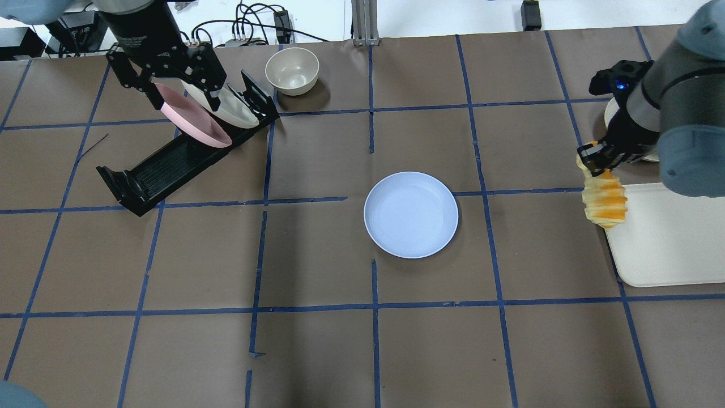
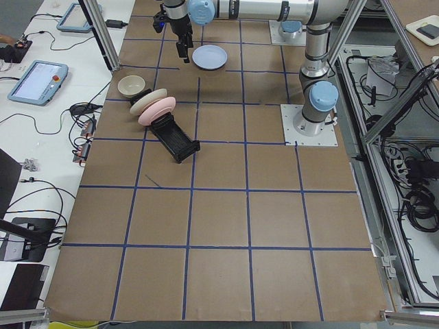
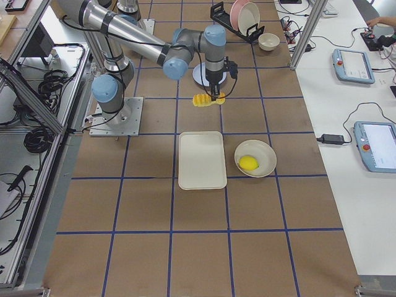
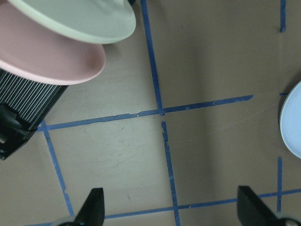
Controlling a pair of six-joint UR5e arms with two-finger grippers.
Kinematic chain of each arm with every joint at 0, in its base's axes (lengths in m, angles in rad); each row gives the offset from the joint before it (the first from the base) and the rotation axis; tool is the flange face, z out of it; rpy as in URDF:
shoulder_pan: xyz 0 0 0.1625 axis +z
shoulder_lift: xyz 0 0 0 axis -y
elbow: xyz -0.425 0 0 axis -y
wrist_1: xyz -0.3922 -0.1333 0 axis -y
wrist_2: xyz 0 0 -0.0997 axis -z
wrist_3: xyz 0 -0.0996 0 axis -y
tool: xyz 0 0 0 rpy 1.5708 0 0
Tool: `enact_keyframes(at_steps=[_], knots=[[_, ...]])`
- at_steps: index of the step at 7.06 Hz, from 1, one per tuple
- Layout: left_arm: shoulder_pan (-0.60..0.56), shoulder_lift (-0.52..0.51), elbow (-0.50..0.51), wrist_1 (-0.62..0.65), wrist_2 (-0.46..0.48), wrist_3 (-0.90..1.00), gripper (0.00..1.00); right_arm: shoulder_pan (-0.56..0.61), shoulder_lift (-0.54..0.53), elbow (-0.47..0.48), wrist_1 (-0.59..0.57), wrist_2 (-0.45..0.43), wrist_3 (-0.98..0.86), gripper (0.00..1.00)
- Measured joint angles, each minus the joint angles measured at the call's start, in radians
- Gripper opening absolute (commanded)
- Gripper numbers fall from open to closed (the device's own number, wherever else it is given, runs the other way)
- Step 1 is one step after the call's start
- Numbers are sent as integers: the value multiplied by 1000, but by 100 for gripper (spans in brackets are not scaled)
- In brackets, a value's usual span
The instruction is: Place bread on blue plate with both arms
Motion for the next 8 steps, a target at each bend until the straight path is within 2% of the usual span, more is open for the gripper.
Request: enact_keyframes(at_steps=[2,3,6,8], knots=[[18,37,-11,-10,-56,-8,97,161,17,-3,14,12,220,7],[19,63,-42,-8,-71,-19,100,211,36,-3,13,19,282,7],[27,176,-238,150,-71,-42,100,318,128,-23,-33,82,451,7],[25,191,-259,183,-68,-47,100,394,228,-60,-103,85,547,7]])
